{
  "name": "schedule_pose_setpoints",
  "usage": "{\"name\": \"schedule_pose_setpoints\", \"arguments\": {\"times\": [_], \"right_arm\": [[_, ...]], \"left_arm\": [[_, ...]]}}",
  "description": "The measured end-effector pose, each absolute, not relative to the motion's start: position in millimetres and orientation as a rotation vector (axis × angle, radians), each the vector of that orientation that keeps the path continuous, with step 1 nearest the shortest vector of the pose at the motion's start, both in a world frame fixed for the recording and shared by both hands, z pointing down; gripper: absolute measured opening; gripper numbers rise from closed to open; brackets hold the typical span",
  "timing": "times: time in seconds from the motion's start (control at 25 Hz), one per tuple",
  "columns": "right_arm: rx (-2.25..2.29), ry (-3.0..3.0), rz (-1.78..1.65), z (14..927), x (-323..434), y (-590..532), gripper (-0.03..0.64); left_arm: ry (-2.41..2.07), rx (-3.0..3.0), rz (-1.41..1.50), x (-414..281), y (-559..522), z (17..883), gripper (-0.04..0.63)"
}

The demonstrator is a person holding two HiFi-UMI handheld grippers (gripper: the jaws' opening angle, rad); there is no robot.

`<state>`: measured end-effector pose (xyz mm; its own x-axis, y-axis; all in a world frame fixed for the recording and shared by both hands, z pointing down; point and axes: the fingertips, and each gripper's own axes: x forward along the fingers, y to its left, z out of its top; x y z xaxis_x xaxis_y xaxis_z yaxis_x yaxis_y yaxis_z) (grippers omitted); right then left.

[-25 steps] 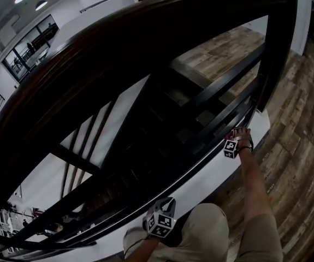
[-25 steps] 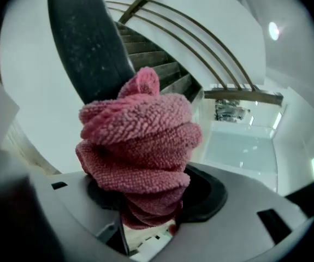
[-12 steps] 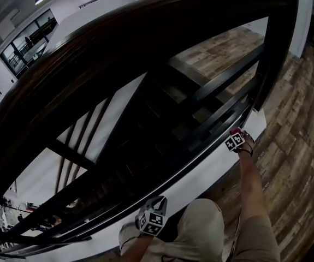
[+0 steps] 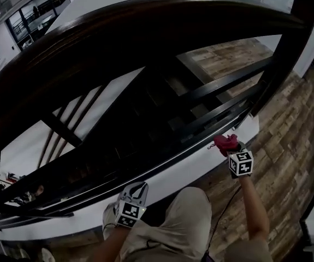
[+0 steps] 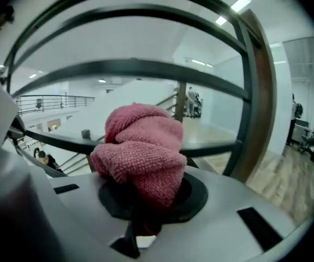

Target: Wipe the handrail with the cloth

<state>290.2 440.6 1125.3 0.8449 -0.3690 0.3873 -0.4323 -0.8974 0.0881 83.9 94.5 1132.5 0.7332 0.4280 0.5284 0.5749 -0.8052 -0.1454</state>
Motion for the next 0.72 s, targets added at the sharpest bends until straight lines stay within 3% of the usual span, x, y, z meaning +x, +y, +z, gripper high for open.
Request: {"name": "schedule_pose_setpoints", "arguments": {"times": [0.32, 0.72], "right_arm": [[2.705, -1.080, 0.141, 975.8, 202.3, 276.4, 0.060], [2.285, -1.465, -0.109, 922.8, 106.6, 112.8, 0.060]], "left_arm": [[-0.631, -2.779, -0.528, 46.9, 19.8, 1068.8, 0.021], [-0.467, -2.915, -0.357, 3.0, -70.3, 1001.3, 0.021]]}}
